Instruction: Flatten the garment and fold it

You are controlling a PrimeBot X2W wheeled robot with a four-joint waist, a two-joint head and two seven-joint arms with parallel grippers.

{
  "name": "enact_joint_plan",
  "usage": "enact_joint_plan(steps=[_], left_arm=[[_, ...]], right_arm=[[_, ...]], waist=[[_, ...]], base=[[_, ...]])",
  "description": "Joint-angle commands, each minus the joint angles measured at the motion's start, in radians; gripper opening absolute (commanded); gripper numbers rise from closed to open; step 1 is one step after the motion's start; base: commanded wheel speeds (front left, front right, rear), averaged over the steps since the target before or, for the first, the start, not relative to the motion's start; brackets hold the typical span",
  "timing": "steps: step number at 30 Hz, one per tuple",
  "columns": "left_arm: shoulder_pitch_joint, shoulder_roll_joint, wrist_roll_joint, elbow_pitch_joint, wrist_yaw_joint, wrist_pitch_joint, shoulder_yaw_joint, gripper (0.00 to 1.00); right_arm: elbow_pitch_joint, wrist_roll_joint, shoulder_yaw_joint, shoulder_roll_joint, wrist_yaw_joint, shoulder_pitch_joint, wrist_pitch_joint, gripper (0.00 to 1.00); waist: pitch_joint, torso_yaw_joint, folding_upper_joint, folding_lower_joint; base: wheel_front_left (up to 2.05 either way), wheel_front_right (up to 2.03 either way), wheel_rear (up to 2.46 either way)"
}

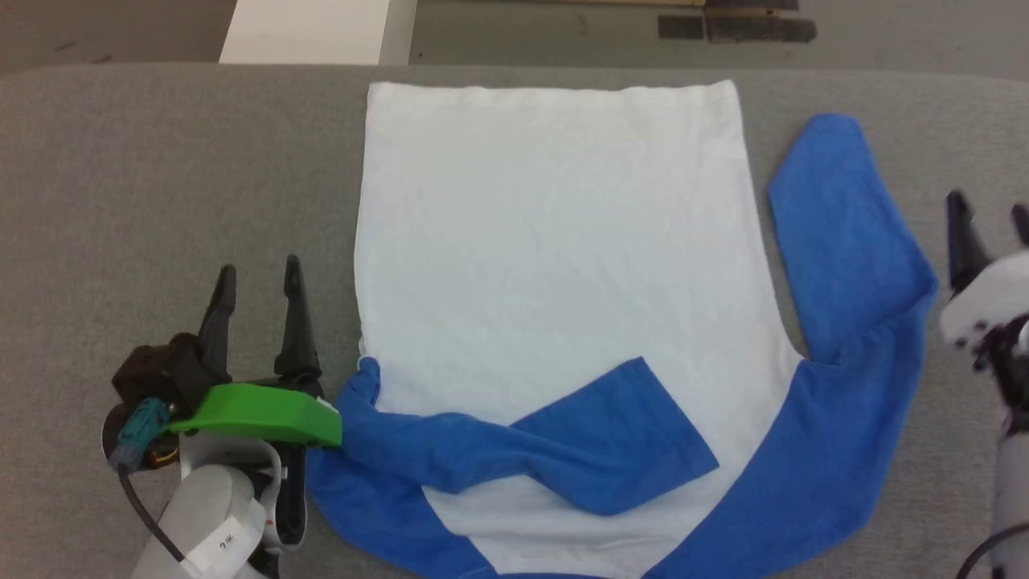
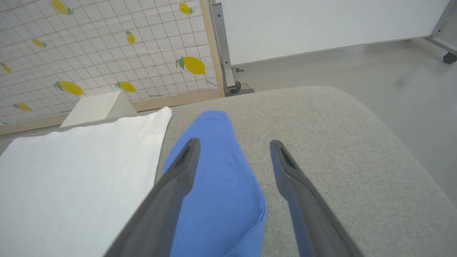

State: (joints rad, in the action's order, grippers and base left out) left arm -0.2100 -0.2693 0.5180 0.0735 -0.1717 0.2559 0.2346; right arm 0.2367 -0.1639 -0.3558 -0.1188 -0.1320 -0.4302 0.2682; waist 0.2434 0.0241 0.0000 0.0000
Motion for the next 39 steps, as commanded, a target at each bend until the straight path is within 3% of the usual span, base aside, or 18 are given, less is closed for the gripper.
enact_joint_plan(steps=[1, 6, 10, 22, 23, 25, 26, 35, 39], left_arm=[[0.009, 0.016, -0.021, -0.015, 0.007, 0.005, -0.014, 1.0], [-0.002, 0.091, -0.075, -0.051, 0.056, 0.006, -0.085, 1.0], [-0.019, 0.138, -0.108, -0.055, 0.102, 0.006, -0.139, 1.0], [-0.044, 0.207, -0.189, -0.039, 0.191, 0.006, -0.223, 1.0], [-0.044, 0.209, -0.191, -0.036, 0.195, 0.006, -0.225, 1.0], [-0.044, 0.213, -0.196, -0.029, 0.203, 0.006, -0.233, 1.0], [-0.042, 0.214, -0.199, -0.024, 0.205, 0.006, -0.236, 1.0], [0.0, 0.218, -0.211, 0.027, 0.225, 0.006, -0.258, 1.0], [0.04, 0.219, -0.217, 0.049, 0.23, 0.006, -0.269, 1.0]], right_arm=[[0.032, 0.008, -0.01, -0.018, 0.001, -0.046, 0.016, 1.0], [0.201, 0.021, -0.05, -0.104, 0.001, -0.231, 0.099, 1.0], [0.271, 0.024, -0.052, -0.135, 0.001, -0.322, 0.161, 1.0], [0.358, 0.074, -0.067, -0.169, 0.001, -0.421, 0.342, 1.0], [0.36, 0.077, -0.073, -0.166, 0.001, -0.422, 0.359, 0.55], [0.355, 0.084, -0.087, -0.158, 0.001, -0.419, 0.38, 0.07], [0.349, 0.084, -0.097, -0.153, 0.001, -0.415, 0.383, 0.0], [0.224, 0.058, -0.121, -0.152, 0.001, -0.294, 0.218, 0.0], [0.077, 0.045, -0.11, -0.134, 0.001, -0.186, 0.168, 0.0]], waist=[[0.082, 0.05, 0.0, 0.0], [0.183, 0.103, 0.0, 0.0], [0.239, 0.132, 0.0, 0.0], [0.285, 0.155, 0.0, 0.0], [0.282, 0.153, 0.0, 0.0], [0.273, 0.148, 0.0, 0.0], [0.266, 0.144, 0.0, 0.0], [0.129, 0.107, 0.0, 0.0], [0.045, 0.084, 0.0, 0.0]], base=[[0.0, 0.0, 0.0], [0.0, 0.0, 0.0], [0.0, 0.0, 0.0], [0.0, 0.0, 0.0], [0.0, 0.0, 0.0], [0.0, 0.0, 0.0], [0.0, 0.0, 0.0], [0.0, 0.0, 0.0], [0.0, 0.0, 0.0]])
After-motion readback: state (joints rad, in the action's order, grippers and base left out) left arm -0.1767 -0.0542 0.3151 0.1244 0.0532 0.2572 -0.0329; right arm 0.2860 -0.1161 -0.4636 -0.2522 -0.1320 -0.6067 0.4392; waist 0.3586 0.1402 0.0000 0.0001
